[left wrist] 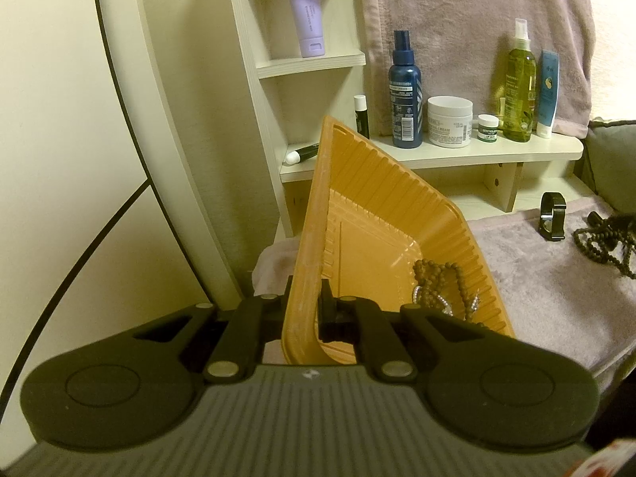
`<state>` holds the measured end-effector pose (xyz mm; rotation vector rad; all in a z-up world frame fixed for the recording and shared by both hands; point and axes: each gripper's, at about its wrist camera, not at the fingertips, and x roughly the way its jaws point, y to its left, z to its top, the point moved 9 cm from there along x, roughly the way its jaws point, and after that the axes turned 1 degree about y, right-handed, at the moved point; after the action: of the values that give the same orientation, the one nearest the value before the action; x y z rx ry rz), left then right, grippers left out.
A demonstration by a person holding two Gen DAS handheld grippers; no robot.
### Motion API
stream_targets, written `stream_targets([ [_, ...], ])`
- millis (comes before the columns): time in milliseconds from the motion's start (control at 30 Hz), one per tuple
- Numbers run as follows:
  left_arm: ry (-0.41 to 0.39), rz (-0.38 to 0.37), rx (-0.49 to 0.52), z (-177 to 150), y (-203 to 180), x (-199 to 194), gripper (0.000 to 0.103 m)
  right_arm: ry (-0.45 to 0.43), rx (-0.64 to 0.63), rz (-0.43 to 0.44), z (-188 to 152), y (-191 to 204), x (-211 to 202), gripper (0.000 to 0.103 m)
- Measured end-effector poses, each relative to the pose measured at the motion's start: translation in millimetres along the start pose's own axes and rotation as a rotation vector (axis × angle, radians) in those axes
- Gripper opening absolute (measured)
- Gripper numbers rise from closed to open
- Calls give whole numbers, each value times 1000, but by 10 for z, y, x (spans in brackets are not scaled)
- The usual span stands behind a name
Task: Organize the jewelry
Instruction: 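Lift the dark bead necklace up off the towel with the right gripper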
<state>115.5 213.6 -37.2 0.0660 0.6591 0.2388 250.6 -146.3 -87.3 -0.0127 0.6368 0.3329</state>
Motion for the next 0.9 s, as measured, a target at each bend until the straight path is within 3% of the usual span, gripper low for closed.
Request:
stream_targets([
  [600,-9,1,9,21,-33,-4,7,-322,-168,42,1482,89,-1365,7],
  [900,-10,1,11,22,-41,-3,7,-437,-253,99,2038,379,-1868,7],
])
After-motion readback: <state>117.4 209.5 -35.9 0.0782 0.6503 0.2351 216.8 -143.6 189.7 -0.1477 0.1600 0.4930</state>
